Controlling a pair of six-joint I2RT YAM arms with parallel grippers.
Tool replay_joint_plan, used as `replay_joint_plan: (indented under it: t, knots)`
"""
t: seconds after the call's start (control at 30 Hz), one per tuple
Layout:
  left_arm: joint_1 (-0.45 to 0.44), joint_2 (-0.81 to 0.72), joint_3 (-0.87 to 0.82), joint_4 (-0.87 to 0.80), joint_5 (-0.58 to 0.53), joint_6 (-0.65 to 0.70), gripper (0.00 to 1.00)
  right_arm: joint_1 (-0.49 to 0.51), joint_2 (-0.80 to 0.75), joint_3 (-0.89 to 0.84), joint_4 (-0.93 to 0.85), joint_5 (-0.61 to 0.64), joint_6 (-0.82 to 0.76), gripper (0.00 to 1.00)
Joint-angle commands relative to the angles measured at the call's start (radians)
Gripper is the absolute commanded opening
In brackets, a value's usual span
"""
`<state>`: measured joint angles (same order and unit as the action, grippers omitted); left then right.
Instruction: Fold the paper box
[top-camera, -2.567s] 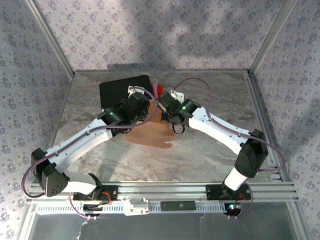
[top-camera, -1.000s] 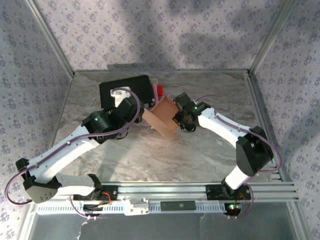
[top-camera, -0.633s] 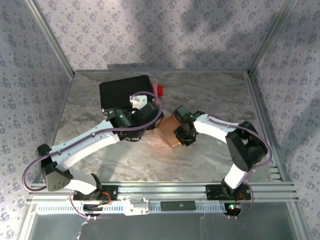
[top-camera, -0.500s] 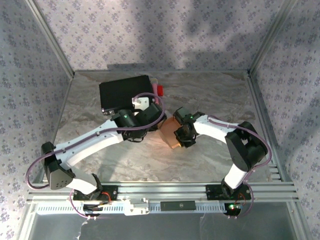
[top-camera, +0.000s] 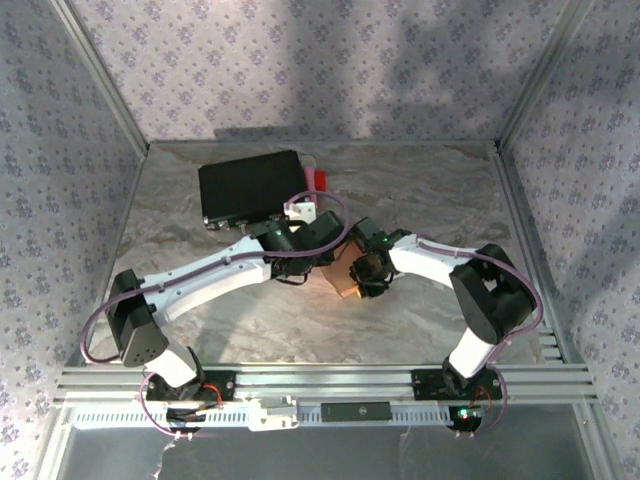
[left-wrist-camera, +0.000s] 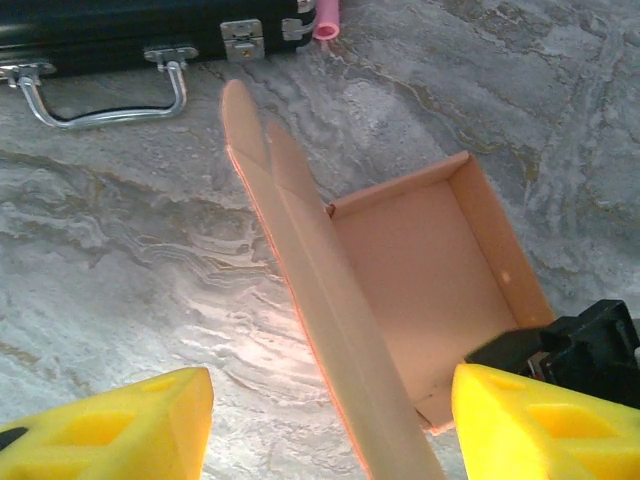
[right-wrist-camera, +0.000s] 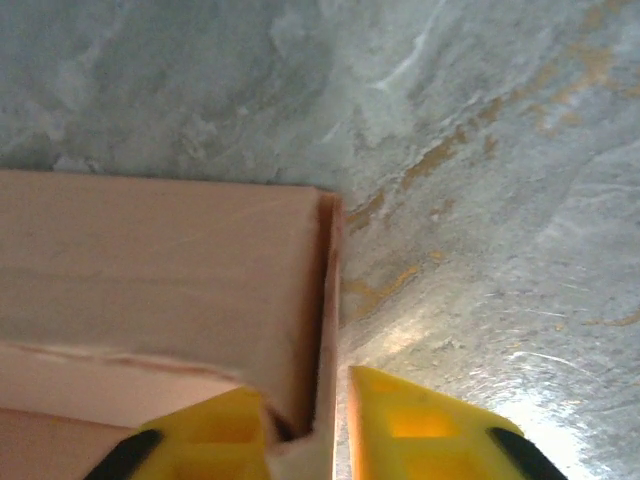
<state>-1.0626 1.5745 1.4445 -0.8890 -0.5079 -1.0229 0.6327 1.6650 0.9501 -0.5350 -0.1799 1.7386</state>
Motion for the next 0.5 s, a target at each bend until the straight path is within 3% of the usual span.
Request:
replay_joint_plan:
  t: [0.0, 0.07, 0.2, 0.47]
  knots:
    - [-0.008, 0.004, 0.004, 0.029, 0.020, 0.001, 0.63, -0.008, -0.064, -0.018, -0.019, 0.017, -0.007, 0.44]
    - [-0.008, 0.016, 0.008, 0.015, 0.022, -0.001, 0.62, -0.012, -0.088, -0.027, -0.021, 0.028, -0.007, 0.53]
    - [-0.008, 0.019, -0.009, 0.000, 0.013, -0.018, 0.60, -0.016, -0.129, -0.032, -0.029, 0.045, -0.014, 0.60]
    - [-0.008, 0.021, -0.029, 0.030, -0.003, -0.009, 0.49, -0.016, -0.232, -0.031, -0.091, 0.103, -0.029, 0.63]
